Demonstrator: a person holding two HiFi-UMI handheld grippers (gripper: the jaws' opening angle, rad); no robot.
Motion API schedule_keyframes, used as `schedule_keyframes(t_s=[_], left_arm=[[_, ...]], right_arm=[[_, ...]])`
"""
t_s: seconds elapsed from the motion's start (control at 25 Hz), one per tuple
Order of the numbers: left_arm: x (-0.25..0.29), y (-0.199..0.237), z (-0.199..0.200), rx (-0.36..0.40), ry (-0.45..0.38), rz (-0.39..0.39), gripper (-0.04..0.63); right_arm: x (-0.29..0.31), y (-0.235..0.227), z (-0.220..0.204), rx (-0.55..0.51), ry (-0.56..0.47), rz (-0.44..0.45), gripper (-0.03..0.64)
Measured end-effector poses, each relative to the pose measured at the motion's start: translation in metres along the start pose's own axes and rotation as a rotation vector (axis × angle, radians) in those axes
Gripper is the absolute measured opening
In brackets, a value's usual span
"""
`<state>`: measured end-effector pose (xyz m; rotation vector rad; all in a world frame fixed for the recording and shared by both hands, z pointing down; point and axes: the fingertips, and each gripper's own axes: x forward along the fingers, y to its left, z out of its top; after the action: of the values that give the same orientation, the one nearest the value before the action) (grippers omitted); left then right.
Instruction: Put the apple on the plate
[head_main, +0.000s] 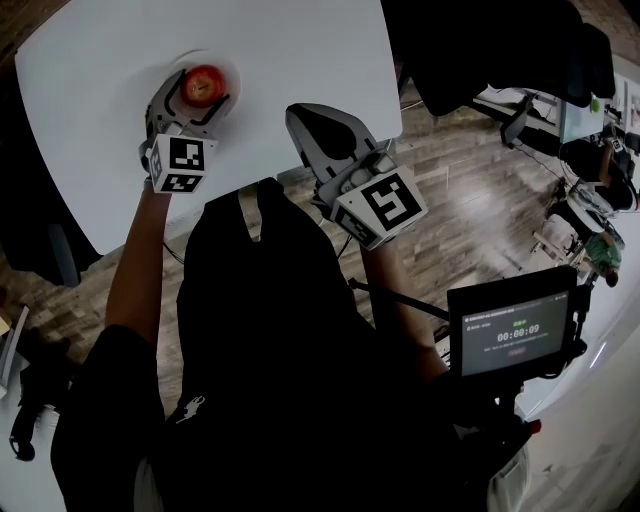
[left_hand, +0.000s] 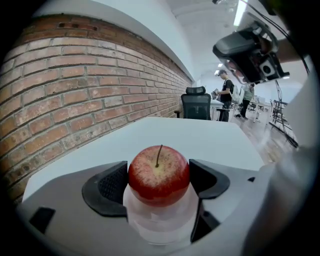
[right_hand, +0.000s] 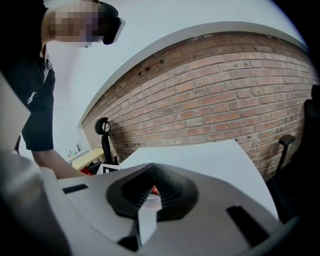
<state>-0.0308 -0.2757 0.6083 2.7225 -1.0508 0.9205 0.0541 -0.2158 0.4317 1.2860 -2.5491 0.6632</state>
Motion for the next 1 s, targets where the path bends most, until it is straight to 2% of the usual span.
schedule_keyframes(t_s=[0.32, 0.44, 0.6, 0.76, 1.0], left_arm=[[-0.0009, -0.0003, -0.0021, -0.003, 0.004, -0.007, 0.390], [-0.0029, 0.0000, -0.0034, 0.003, 0.007, -0.003, 0.390], [-0.0050, 0.0003, -0.0057, 0.007, 0.017, -0.004, 0.389], [-0.0051, 0.0005, -0.0078, 0.011, 0.032, -0.006, 0.390], [0.0025, 0.0021, -0.0060, 0.020, 0.046, -0.010, 0.390]], right_arm=[[-0.0024, -0.0035, -0.0047, -0.012, 0.023, -0.016, 0.003], [-0.0004, 0.0004, 0.0019, 0.001, -0.012, 0.005, 0.003], [-0.0009, -0.0024, -0.0053, -0.016, 0.027, -0.011, 0.003], [0.0012, 0.0006, 0.0007, -0.004, -0.002, 0.005, 0.003], [-0.0005, -0.0034, 0.0005, 0.011, 0.000, -0.015, 0.003]])
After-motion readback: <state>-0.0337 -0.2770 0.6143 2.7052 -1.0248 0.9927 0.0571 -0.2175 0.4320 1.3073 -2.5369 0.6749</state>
